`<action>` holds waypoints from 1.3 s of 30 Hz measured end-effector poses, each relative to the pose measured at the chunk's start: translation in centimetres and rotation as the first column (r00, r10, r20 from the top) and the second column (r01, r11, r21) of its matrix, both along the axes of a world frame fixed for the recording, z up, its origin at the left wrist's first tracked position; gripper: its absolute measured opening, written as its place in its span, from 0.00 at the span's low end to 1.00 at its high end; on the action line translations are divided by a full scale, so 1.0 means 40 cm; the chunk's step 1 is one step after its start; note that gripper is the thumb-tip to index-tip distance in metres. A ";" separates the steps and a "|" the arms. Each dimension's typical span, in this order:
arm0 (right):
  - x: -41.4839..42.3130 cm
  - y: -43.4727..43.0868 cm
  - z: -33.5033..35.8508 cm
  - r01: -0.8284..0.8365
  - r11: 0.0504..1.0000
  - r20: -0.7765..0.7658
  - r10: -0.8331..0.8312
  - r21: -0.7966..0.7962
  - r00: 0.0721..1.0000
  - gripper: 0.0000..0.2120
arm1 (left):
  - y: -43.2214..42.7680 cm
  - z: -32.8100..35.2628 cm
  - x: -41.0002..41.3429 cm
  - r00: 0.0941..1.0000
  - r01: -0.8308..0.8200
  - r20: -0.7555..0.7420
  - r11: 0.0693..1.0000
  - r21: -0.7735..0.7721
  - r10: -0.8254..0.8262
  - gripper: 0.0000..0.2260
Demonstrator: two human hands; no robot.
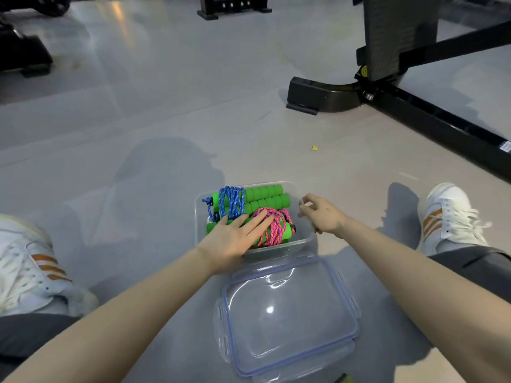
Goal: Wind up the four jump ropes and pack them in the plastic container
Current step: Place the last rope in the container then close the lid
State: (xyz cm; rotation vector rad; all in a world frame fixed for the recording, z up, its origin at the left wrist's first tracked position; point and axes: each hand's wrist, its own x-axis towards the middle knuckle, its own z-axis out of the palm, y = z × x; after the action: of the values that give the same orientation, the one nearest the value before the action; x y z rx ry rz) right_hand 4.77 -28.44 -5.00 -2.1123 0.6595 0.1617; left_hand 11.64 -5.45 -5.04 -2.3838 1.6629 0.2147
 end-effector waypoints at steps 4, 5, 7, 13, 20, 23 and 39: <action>-0.076 0.048 -0.008 0.053 0.998 -0.002 -0.053 0.039 0.999 0.13 | 0.032 0.009 -0.059 0.999 -0.039 -0.025 0.999 0.011 0.039 0.40; -0.095 0.060 -0.013 0.081 0.995 -0.011 -0.081 0.055 0.997 0.13 | 0.036 0.010 -0.067 0.998 -0.048 -0.027 0.999 0.007 0.048 0.40; -0.128 0.076 -0.023 0.136 0.990 -0.006 -0.135 0.049 0.991 0.13 | 0.040 0.009 -0.081 0.998 -0.063 -0.017 0.998 -0.001 0.063 0.41; -0.172 0.087 -0.021 -0.026 1.000 -0.093 0.028 0.017 0.995 0.18 | 0.039 0.008 -0.097 0.991 -0.128 -0.043 0.991 0.033 0.130 0.44; -0.168 0.072 -0.073 -0.242 0.950 -0.302 0.176 -0.197 0.937 0.16 | 0.047 -0.001 -0.104 0.993 -0.100 0.052 0.991 -0.089 0.105 0.43; -0.164 0.074 -0.072 -0.255 0.943 -0.329 0.176 -0.216 0.928 0.14 | 0.056 -0.011 -0.102 0.993 -0.009 0.117 0.979 -0.205 0.034 0.44; -0.209 0.088 0.027 -0.130 0.988 -0.284 0.150 0.088 0.947 0.08 | 0.100 -0.033 -0.176 0.986 0.127 0.157 0.888 -0.442 -0.063 0.29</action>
State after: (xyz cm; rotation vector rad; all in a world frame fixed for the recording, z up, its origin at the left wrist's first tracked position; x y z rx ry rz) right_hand -3.61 -24.90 -3.91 -2.0878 0.6626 0.5746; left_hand 4.62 -1.46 -6.37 -2.5434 1.9231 -0.3937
